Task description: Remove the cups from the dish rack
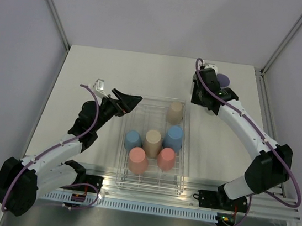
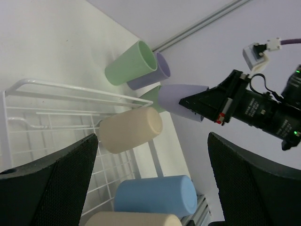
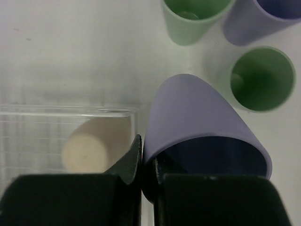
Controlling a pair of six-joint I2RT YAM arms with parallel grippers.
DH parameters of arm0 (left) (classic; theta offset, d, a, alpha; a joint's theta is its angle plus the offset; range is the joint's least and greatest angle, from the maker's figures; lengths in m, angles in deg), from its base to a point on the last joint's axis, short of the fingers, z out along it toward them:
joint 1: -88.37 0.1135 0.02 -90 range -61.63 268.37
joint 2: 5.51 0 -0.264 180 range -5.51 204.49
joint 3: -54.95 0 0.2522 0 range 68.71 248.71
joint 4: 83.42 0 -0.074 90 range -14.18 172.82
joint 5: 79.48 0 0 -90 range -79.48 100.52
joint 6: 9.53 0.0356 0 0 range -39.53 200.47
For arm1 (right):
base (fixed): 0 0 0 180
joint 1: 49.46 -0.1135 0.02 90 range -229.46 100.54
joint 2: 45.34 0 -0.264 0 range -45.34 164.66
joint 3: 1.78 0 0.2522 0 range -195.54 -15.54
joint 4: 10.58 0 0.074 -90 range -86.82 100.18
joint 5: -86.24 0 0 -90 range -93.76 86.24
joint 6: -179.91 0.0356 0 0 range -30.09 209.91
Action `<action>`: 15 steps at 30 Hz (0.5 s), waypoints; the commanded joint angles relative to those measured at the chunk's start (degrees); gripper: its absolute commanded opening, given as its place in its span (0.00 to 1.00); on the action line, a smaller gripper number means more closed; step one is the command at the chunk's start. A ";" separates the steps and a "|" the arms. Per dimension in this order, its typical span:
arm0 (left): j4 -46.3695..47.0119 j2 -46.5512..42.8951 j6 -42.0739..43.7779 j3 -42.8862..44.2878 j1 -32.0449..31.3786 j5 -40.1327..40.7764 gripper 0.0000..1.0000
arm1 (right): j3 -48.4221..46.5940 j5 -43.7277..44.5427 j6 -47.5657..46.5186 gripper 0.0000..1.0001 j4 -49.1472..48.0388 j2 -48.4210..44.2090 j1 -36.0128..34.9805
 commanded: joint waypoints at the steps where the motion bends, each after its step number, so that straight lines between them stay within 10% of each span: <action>1: -3.07 -1.03 4.24 1.90 0.14 -0.16 1.00 | -3.68 2.78 -2.33 0.01 7.25 3.42 3.30; 15: -14.73 1.95 10.22 9.28 -0.03 -1.04 1.00 | -8.68 -4.69 -5.93 0.01 5.14 19.15 7.08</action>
